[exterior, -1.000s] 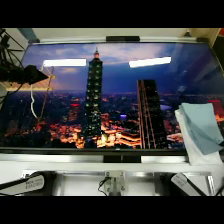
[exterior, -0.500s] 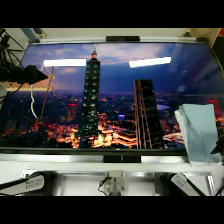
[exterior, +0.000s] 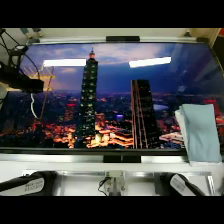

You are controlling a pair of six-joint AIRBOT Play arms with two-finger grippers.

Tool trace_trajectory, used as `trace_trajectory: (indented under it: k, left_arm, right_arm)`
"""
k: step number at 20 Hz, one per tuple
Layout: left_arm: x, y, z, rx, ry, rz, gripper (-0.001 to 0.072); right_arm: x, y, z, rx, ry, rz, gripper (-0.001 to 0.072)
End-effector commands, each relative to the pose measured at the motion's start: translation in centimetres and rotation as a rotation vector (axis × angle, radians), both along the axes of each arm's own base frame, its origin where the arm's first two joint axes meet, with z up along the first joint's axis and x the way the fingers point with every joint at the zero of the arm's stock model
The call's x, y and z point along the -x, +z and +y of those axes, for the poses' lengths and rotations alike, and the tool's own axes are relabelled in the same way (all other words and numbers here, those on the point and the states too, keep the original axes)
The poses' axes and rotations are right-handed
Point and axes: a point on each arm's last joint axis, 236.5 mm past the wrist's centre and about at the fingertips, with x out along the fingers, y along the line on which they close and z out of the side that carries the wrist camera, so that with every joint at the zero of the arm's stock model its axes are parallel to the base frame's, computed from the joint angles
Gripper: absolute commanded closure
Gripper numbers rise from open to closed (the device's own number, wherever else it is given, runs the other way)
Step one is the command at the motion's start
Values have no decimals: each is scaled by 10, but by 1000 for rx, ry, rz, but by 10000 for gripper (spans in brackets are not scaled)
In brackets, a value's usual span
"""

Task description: Fold the shirts.

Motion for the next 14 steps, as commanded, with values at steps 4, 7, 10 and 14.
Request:
trace_trajectory:
  k: [4, 7, 10, 14]
  left_arm:
    - [17, -40, -72, 17, -118, 69, 249]
    - [33, -57, -90, 156, -54, 133, 39]
    - [24, -54, -95, 178, -54, 95, 19]
    - [22, -56, -95, 177, -53, 96, 25]
  right_arm:
    - [-85, -34, 225, -511, 399, 14, 83]
    - [-84, -44, 223, -491, 399, 59, 84]
    - [-76, -47, 207, -429, 387, 95, 84]
    - [-79, -47, 209, -435, 389, 82, 84]
